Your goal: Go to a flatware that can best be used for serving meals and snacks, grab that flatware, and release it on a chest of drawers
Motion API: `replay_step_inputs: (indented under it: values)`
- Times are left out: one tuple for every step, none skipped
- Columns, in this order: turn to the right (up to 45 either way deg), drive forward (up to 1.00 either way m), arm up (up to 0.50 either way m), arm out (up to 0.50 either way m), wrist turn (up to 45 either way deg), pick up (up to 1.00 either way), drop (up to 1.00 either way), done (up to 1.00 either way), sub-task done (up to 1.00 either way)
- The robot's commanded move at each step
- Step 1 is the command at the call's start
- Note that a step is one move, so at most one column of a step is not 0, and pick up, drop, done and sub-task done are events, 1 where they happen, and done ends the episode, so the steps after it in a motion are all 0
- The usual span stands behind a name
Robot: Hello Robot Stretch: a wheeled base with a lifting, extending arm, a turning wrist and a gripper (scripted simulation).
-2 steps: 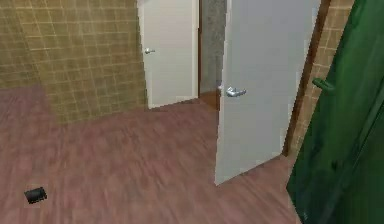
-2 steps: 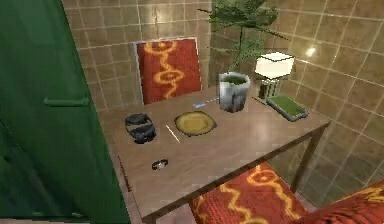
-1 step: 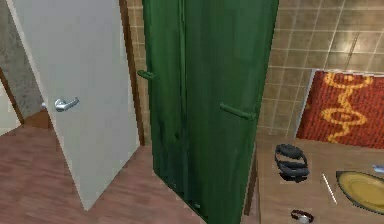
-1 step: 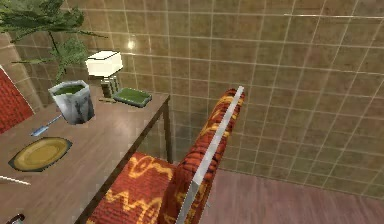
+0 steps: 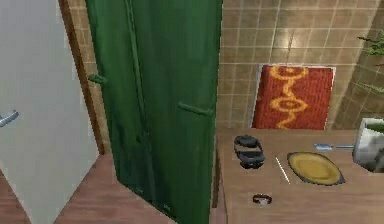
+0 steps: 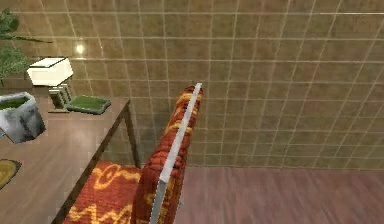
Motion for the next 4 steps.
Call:
replay_step_inputs:
  values:
    - [0.0, 0.05, 0.00, 0.00, 0.0, 0.00, 0.00, 0.00, 0.00]
    - [-45.0, 0.00, 0.00, 0.00, 0.0, 0.00, 0.00, 0.00, 0.00]
    - [0.0, 0.00, 0.50, 0.00, 0.0, 0.00, 0.00, 0.00, 0.00]
    - [0.0, 0.00, 0.34, 0.00, 0.0, 0.00, 0.00, 0.00, 0.00]
